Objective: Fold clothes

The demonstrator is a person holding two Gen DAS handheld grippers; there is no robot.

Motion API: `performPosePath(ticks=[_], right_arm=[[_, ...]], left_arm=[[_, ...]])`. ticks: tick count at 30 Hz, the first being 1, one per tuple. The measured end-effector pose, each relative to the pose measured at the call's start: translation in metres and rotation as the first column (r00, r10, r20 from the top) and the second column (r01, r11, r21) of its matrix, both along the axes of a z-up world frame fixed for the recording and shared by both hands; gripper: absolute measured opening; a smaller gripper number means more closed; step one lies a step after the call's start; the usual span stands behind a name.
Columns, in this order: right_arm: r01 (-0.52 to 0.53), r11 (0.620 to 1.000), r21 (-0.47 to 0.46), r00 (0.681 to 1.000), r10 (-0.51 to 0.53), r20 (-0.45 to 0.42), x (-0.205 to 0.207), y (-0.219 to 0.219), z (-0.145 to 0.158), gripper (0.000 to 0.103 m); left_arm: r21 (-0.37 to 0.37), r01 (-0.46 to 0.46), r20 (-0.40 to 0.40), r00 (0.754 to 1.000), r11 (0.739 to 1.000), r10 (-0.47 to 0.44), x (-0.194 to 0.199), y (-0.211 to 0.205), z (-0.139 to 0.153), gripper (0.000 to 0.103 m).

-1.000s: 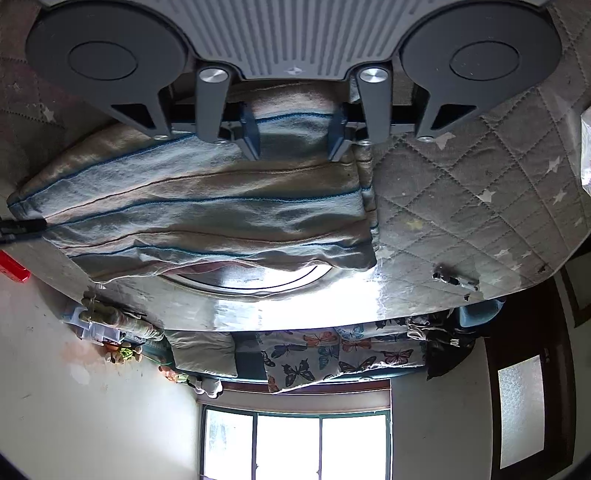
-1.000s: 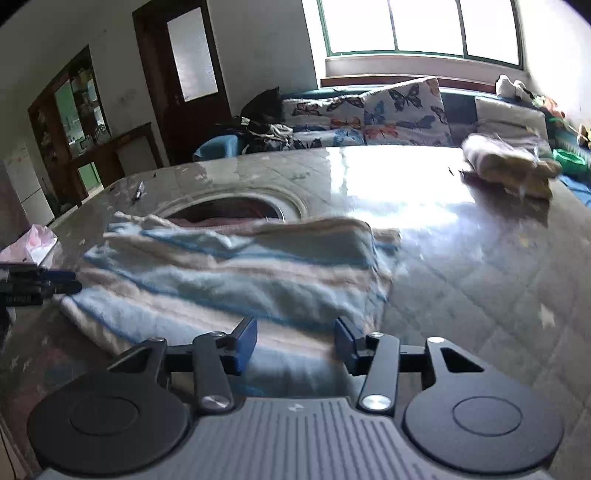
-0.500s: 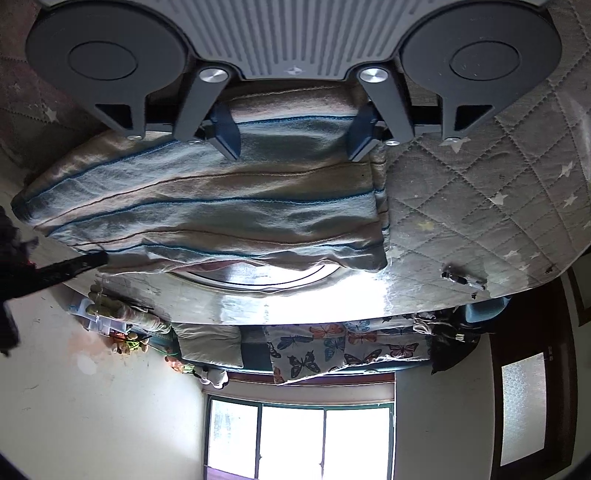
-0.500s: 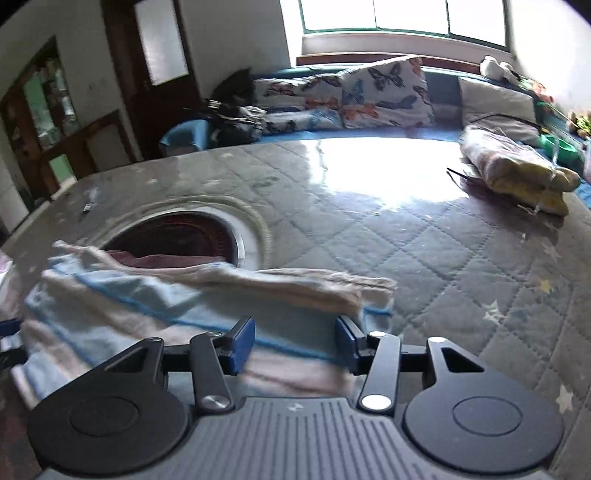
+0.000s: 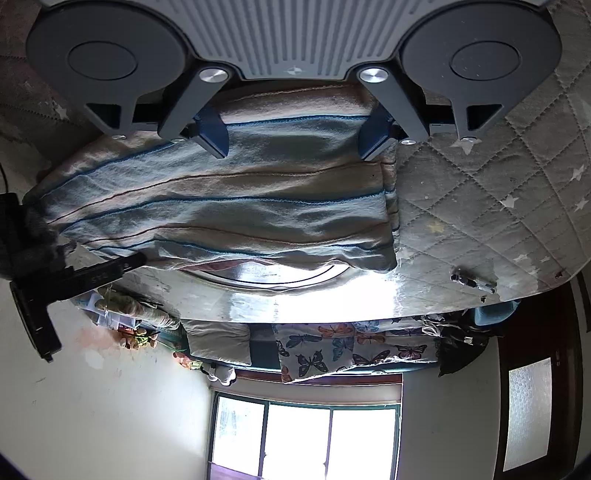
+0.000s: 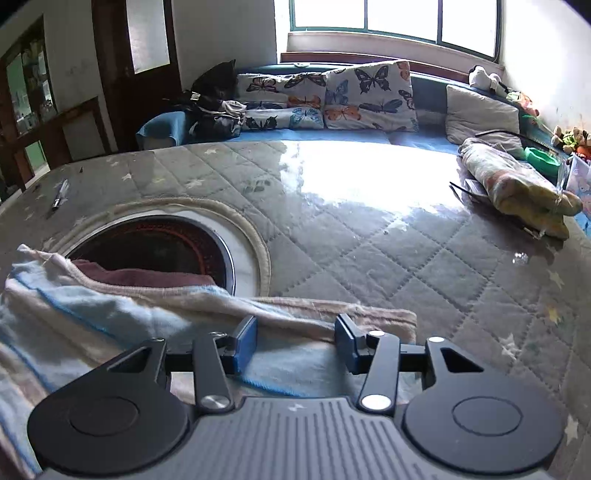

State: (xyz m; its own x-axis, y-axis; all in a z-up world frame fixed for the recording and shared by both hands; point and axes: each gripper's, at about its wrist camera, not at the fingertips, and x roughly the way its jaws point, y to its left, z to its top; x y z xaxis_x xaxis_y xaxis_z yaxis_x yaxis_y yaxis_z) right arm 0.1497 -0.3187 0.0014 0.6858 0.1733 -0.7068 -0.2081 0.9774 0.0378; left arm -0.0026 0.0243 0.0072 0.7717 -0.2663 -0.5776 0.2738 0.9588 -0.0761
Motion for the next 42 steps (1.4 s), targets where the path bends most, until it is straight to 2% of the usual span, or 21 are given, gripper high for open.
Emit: performPosePath(ticks=[7,11,13,14,16,18,20,22,23,24,28,31,36,42], right_arm=[[0.031,0.999,0.016,0.999,-0.031,0.015,-0.002,0.008,0.005,0.054],[0.041,0.999,-0.03,0.999,-0.041,0.015,0.009,0.015,-0.002,0.058],[0.046,0.998,-0.046,0.999,-0.046,0.016,0.014,0.017,-0.004,0.059],[0.048,0.998,-0.043,0.999,-0.048,0.018,0.014,0.018,-0.003,0.059],[0.044,0.999,-0.029,0.999,-0.043,0.032,0.01,0.015,0.003,0.06],[0.036,0.999,-0.013,0.998,-0.036,0.047,0.004,0.011,0.008,0.07],[0.028,1.0,0.003,0.998,-0.028,0.063,-0.001,0.007,0.014,0.072],[0.004,1.0,0.023,0.998,-0.006,0.067,-0.012,0.003,0.017,0.076],[-0.011,0.999,0.034,0.998,0.008,0.067,-0.019,0.002,0.018,0.083],[-0.026,0.999,0.045,0.997,0.023,0.068,-0.026,0.0,0.018,0.085],[-0.086,0.992,0.089,0.994,0.08,0.07,-0.053,-0.006,0.021,0.088],[-0.12,0.985,0.121,0.991,0.111,0.078,-0.078,-0.01,0.018,0.094],[-0.108,0.98,0.166,0.992,0.095,0.086,-0.116,-0.02,0.002,0.101],[-0.115,0.968,0.222,0.988,0.089,0.126,-0.133,-0.033,-0.01,0.103]], left_arm=[[-0.003,0.004,-0.002,1.0,1.0,-0.004,-0.001,0.0,0.0,0.087],[-0.002,0.001,-0.002,1.0,1.0,-0.001,-0.001,0.0,0.001,0.088],[0.004,-0.011,-0.005,1.0,1.0,0.011,-0.001,0.0,0.0,0.091],[0.009,-0.022,-0.009,1.0,1.0,0.022,0.0,0.0,0.0,0.097],[-0.004,-0.053,-0.029,0.998,0.999,0.053,0.003,0.003,-0.002,0.098],[-0.029,-0.06,-0.026,0.998,0.998,0.059,0.002,0.007,-0.002,0.098],[-0.035,-0.079,-0.029,0.997,0.996,0.078,0.002,0.01,-0.002,0.098],[-0.039,-0.087,-0.031,0.996,0.995,0.086,0.002,0.011,-0.002,0.098],[-0.035,-0.091,-0.031,0.996,0.995,0.09,0.002,0.011,-0.001,0.098],[-0.03,-0.095,-0.03,0.995,0.995,0.094,0.002,0.01,-0.001,0.098],[-0.029,-0.11,-0.032,0.994,0.994,0.109,0.001,0.011,-0.001,0.102],[-0.028,-0.121,-0.034,0.992,0.992,0.12,0.0,0.011,-0.001,0.103],[-0.023,-0.127,-0.035,0.991,0.992,0.126,0.001,0.01,-0.001,0.103],[-0.012,-0.126,-0.036,0.991,0.992,0.126,0.002,0.009,-0.002,0.103]])
